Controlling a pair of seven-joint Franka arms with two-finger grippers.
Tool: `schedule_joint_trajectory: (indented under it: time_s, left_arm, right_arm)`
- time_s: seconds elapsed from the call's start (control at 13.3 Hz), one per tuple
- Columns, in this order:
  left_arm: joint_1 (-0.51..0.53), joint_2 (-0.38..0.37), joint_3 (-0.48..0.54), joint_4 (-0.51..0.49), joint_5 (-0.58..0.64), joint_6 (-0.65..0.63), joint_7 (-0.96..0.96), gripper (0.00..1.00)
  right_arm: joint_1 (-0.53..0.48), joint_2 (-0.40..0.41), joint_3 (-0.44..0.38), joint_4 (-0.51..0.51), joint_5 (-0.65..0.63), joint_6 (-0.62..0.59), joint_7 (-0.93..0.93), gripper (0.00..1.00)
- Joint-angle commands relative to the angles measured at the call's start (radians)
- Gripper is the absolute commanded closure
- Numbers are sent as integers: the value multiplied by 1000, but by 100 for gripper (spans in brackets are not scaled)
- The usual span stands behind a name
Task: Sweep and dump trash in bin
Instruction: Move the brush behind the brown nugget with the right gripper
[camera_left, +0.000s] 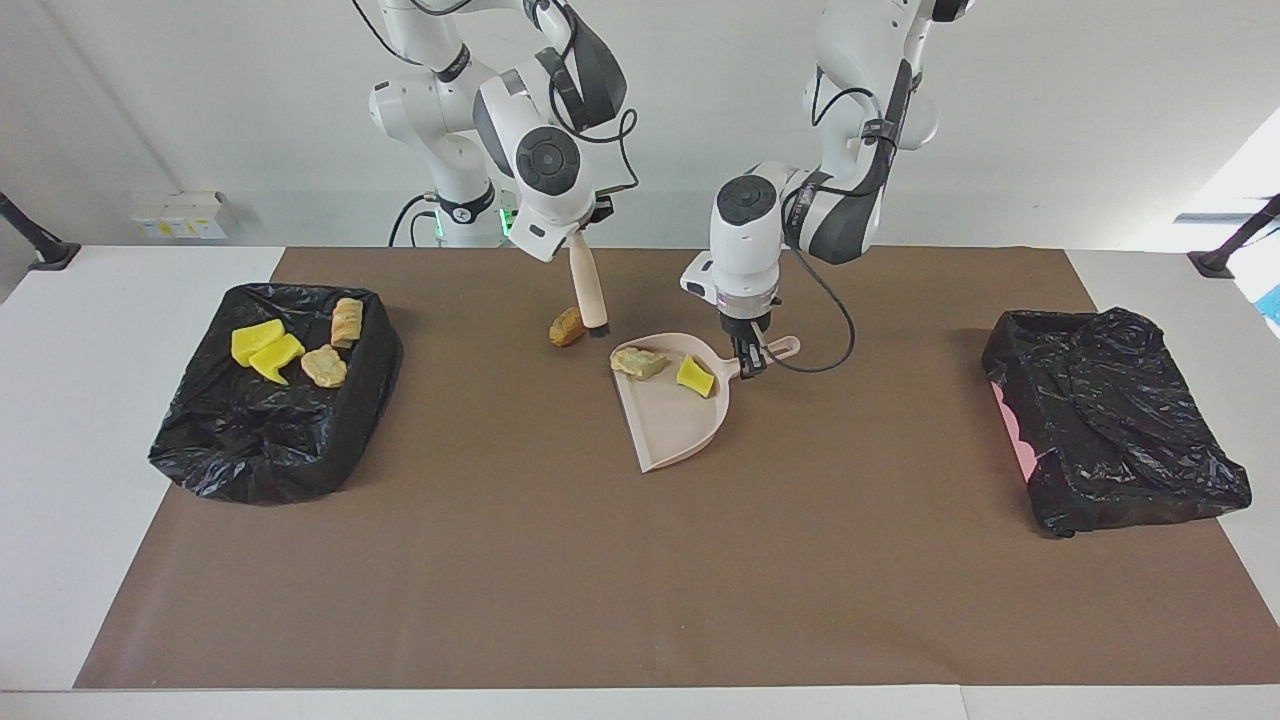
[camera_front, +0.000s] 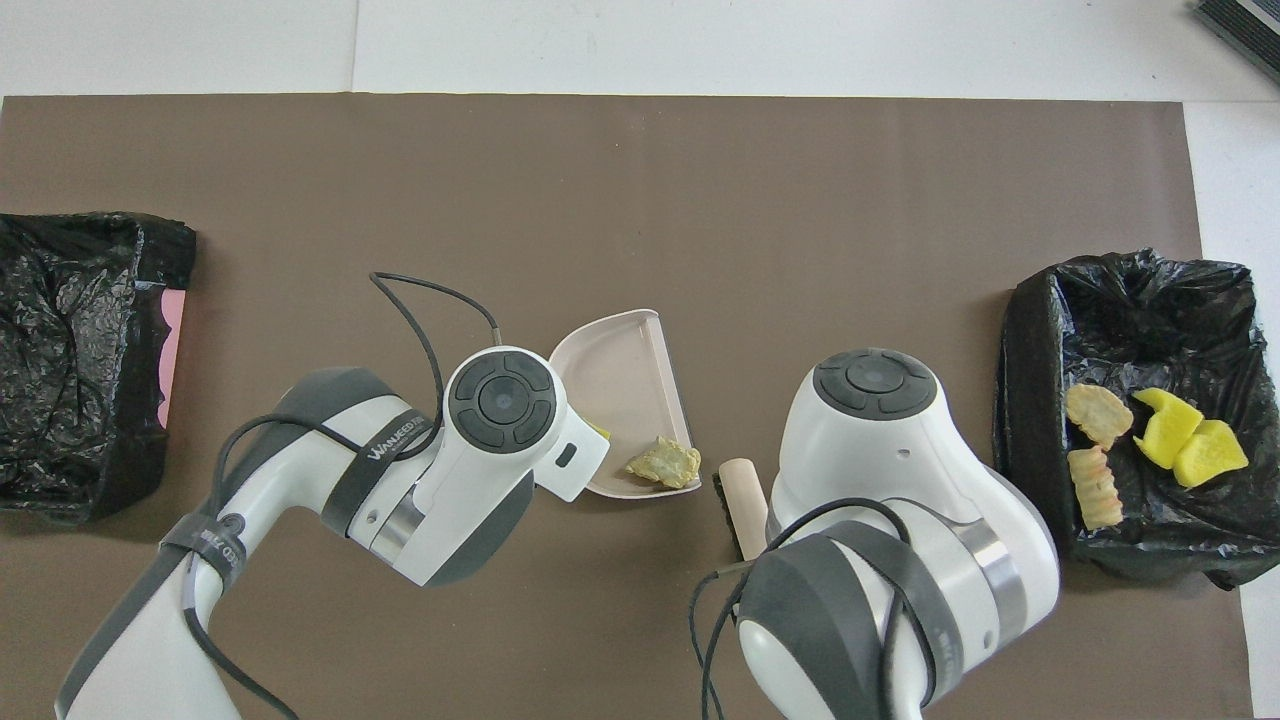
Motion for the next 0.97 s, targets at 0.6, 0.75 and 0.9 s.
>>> schedule_joint_trajectory:
  time_s: [0.6,0.75,0.9]
  left_arm:
    - [1,-105,0,-144,100,28,132,100]
    - [3,-105,0,-145,100,26,132,100]
    - [8,-105,-1,-147,98,25,124,100]
  right_arm:
    - [-202,-288,9,-484,-50,255,42,100]
    - [-180,-282,12,-505,-27,319,100,100]
    - [-166,-279,12,-505,-3,347,119,100]
